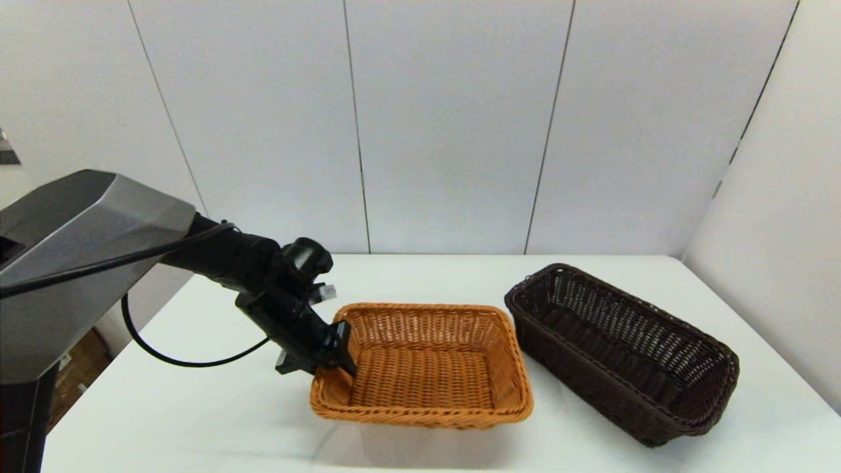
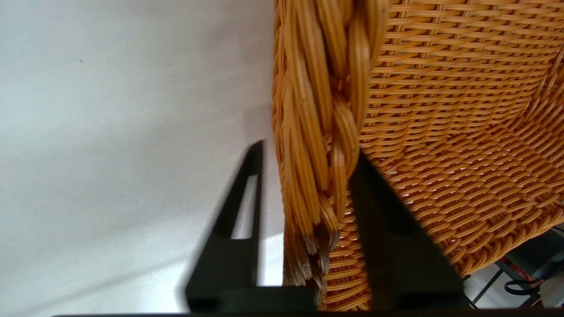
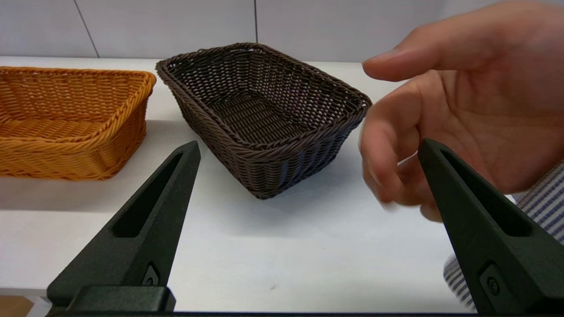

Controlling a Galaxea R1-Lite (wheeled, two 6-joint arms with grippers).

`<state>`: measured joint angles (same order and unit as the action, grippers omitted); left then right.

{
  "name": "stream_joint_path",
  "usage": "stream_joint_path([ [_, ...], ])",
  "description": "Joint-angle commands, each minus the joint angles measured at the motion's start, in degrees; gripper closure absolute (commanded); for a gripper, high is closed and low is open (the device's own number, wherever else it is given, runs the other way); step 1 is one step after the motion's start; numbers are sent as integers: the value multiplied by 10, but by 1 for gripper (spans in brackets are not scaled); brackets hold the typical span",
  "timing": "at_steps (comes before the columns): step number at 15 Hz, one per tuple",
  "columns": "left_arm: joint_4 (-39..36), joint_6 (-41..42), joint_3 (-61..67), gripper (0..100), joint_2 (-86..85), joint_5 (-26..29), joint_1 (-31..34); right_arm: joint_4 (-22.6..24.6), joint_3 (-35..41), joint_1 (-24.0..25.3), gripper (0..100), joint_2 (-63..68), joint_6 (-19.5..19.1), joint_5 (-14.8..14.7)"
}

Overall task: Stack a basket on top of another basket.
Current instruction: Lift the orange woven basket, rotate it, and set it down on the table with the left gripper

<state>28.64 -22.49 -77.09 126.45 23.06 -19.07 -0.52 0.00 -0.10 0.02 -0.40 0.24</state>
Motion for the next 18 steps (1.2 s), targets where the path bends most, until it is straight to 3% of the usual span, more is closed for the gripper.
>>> stream_joint_path([
  [1,1,-4,1,0,-2,-2,1,0,0,0,0,0,0,0],
  [7,6,-4,6,0,-106,-8,28,0,0,0,0,0,0,-1],
  [13,9,9,76,0,-324,-77,26,0,0,0,0,0,0,0],
  [18,61,10,206,0,-525,-156,7,0,0,0,0,0,0,0],
])
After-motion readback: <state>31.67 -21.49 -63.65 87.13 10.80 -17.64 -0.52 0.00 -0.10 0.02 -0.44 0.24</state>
